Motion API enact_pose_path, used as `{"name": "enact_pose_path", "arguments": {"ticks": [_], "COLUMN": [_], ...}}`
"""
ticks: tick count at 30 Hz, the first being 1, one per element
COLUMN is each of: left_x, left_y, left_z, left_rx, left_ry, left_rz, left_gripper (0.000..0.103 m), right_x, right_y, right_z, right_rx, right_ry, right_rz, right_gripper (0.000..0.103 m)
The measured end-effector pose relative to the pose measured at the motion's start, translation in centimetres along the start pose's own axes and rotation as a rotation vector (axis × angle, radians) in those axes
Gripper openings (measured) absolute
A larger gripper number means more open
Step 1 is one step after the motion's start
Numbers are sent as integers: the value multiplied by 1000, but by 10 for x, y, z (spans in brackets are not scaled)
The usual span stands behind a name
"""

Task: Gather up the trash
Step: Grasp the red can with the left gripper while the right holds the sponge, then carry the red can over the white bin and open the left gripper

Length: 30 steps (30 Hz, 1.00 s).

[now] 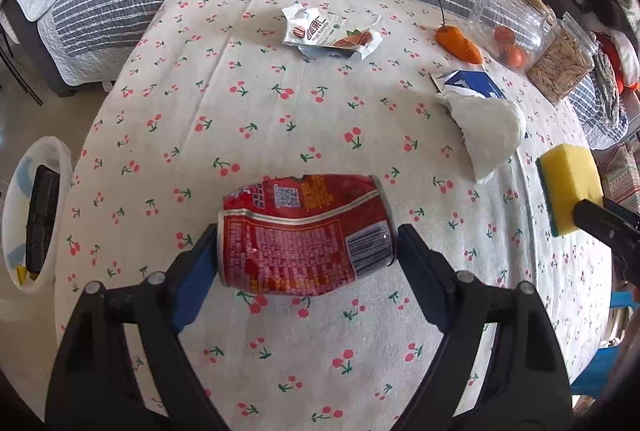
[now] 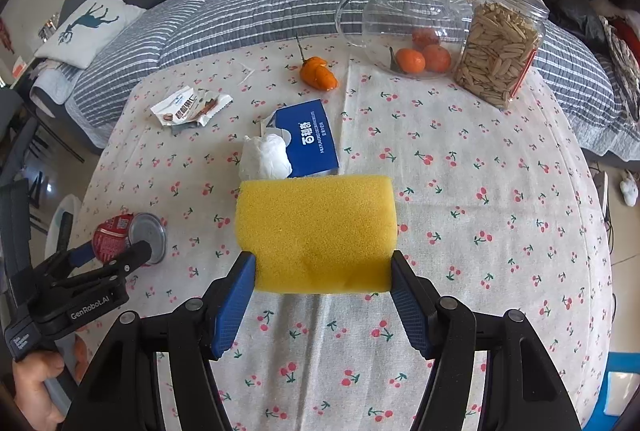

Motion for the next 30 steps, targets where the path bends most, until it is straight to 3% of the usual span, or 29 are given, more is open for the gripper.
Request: {"name": "enact_pose_path", "arguments": {"ticks": [13, 23, 30], "left_x": [55, 97, 103], "left_y": [-4, -8, 0], "left_z": [-68, -179, -256], "left_rx": [56, 250, 370], "left_ry": [28, 2, -50], "left_rz": [82, 161, 173], "left_gripper": [85, 85, 85], "right_x": [6, -1, -8], "right_y": [-9, -11, -12], "right_z": [-55, -124, -159], "right_rx": [47, 120, 154], "right_ry": [-34, -77, -94], "right_rz": [27, 28, 25], "right_gripper": [67, 67, 67]}}
Point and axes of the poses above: each gripper's, at about its wrist camera, not at the fingertips, and x roughly against the way its jaws point, z to its right, y to its underside, the point moved 10 cm from there along -x, roughly the way its jaws point, and after that the axes turned 3 degrees about y, right-handed, at the moved point
